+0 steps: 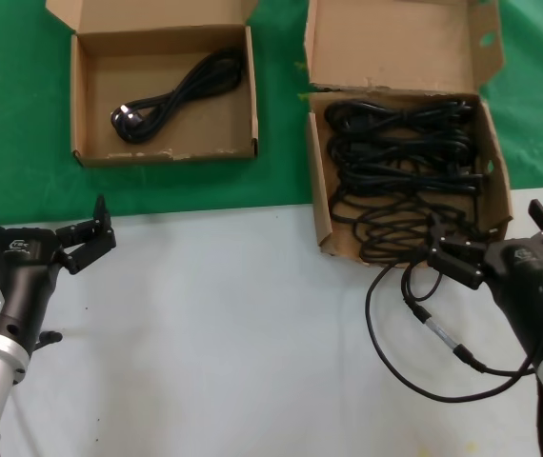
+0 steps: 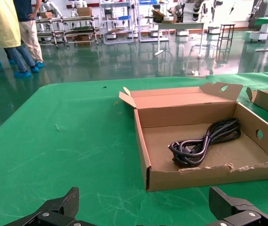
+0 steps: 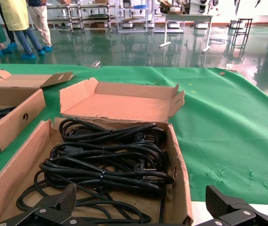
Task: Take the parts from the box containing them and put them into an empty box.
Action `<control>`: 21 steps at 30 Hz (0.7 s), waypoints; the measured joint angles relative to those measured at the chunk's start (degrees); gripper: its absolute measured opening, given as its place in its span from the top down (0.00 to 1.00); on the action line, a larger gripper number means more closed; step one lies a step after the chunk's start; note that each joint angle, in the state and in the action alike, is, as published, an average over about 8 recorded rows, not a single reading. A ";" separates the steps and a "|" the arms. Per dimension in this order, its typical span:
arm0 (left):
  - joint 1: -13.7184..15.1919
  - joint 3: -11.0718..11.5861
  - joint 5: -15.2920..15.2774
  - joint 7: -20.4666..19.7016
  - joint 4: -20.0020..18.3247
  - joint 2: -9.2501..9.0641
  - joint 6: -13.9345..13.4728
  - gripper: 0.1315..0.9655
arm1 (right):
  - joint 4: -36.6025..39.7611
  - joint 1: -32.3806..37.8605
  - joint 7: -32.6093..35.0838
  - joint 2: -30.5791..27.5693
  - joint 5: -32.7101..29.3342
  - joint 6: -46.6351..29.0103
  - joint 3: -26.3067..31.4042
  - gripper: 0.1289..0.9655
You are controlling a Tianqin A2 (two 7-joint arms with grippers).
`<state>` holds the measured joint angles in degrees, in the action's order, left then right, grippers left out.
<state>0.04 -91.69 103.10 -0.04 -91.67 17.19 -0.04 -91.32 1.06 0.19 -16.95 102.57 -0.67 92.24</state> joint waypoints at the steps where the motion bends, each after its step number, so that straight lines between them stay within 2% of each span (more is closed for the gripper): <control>1: 0.00 0.00 0.00 0.00 0.00 0.00 0.00 0.00 | 0.00 0.00 0.00 0.00 0.00 0.00 0.00 0.00; 21: 0.00 0.00 0.00 0.00 0.00 0.00 0.00 0.00 | 0.00 0.00 0.00 0.00 0.00 0.00 0.00 0.00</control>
<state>0.04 -91.69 103.10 -0.04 -91.67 17.19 -0.04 -91.32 1.06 0.19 -16.95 102.57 -0.67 92.24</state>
